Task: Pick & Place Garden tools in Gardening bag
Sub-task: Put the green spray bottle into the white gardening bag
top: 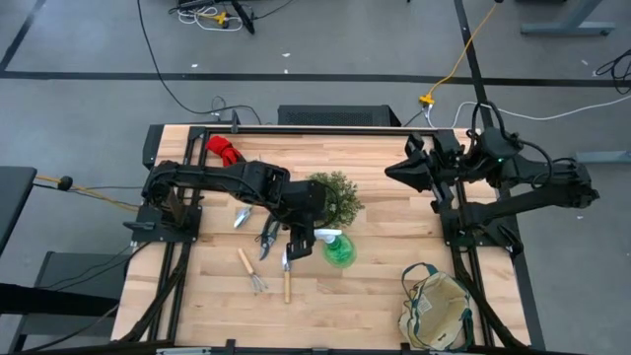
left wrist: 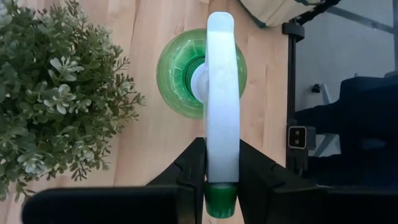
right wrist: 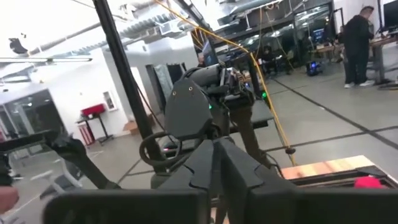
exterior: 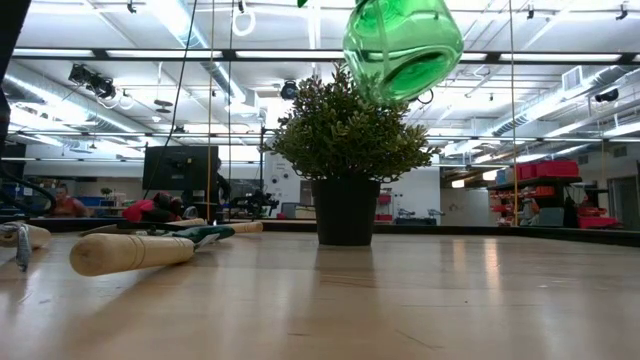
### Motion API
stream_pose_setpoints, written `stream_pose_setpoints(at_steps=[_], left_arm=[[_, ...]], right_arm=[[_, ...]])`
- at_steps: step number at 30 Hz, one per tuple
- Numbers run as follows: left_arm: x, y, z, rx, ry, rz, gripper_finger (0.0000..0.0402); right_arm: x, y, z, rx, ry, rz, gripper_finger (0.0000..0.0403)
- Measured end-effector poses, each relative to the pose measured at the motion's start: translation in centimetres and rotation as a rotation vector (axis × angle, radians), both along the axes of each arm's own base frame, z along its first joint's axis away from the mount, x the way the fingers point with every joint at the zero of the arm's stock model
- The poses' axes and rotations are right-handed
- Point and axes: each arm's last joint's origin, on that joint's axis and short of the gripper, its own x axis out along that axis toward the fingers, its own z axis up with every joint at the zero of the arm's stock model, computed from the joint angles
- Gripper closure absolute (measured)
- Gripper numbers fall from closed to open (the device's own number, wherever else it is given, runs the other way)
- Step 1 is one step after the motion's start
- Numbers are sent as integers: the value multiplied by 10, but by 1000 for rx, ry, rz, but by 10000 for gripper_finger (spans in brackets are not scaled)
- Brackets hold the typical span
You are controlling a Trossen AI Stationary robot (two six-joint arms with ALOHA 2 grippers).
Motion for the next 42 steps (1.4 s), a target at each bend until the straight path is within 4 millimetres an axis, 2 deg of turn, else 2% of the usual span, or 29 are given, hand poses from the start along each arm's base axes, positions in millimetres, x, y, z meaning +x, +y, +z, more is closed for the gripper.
stream_pose_setpoints(at_steps=[11,16,19,25,30,37,42], left_arm=[[1,4,0,-6,4,35,334],[1,9,0,-7,4,47,331],[2,11,0,-10,4,52,333],[2,13,0,-12,0,52,332],[3,14,1,-15,-3,58,333],[3,14,1,-15,-2,60,331],[3,14,1,-21,0,68,332]], right_arm=[[0,-1,0,-20,-3,-40,253],[0,-1,0,-34,-5,-43,221],[-2,-2,4,-40,13,-61,215],[-10,-4,29,-122,121,-139,213],[-10,-4,38,-156,204,-142,213],[0,-4,27,-167,330,-131,213],[14,-4,13,-171,443,-127,213]])
